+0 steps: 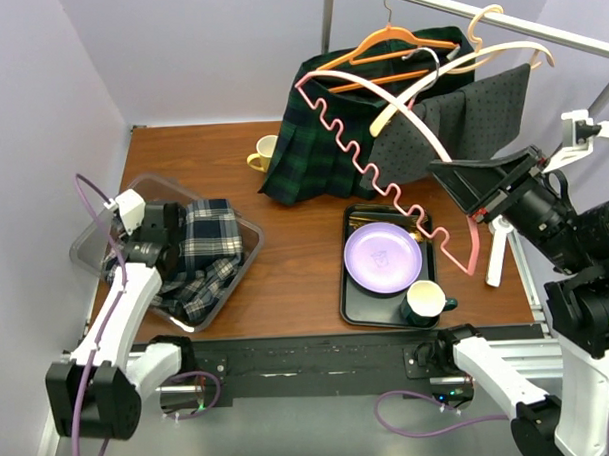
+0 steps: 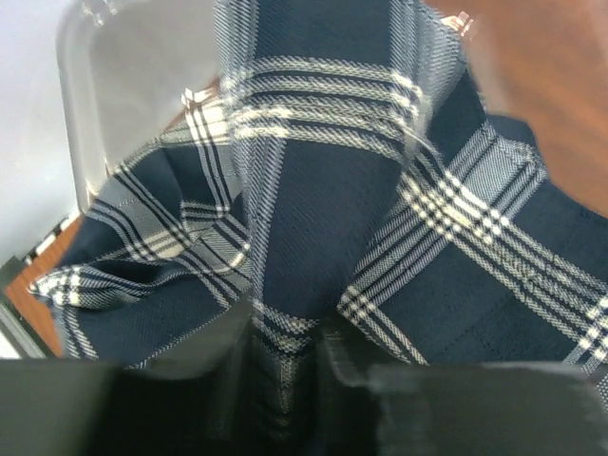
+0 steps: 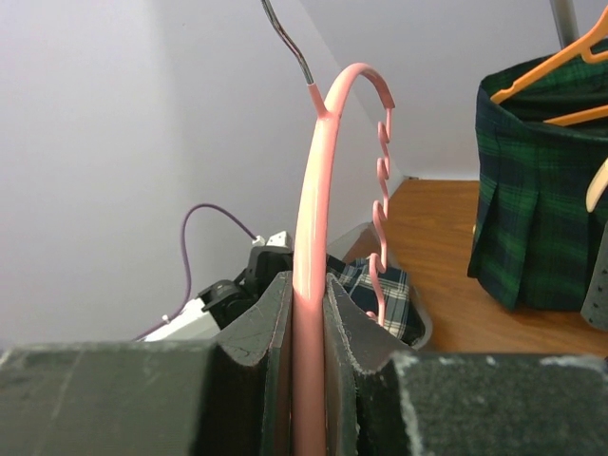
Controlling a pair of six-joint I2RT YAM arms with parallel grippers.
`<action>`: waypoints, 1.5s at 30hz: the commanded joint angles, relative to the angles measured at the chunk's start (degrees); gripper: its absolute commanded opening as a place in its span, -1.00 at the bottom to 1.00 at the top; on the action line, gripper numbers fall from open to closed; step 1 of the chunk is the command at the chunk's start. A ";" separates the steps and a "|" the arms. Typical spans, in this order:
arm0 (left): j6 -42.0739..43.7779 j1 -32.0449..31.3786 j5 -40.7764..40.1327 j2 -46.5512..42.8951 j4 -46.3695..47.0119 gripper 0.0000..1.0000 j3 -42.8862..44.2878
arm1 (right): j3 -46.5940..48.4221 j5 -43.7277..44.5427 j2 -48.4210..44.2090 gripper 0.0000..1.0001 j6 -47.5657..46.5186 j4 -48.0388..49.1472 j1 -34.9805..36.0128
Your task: Remove the skirt from the hanger
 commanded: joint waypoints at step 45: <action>-7.16 3.44 10.38 7.32 1.44 0.55 22.39 | -2.76 0.29 0.06 -1.00 0.85 5.66 -0.12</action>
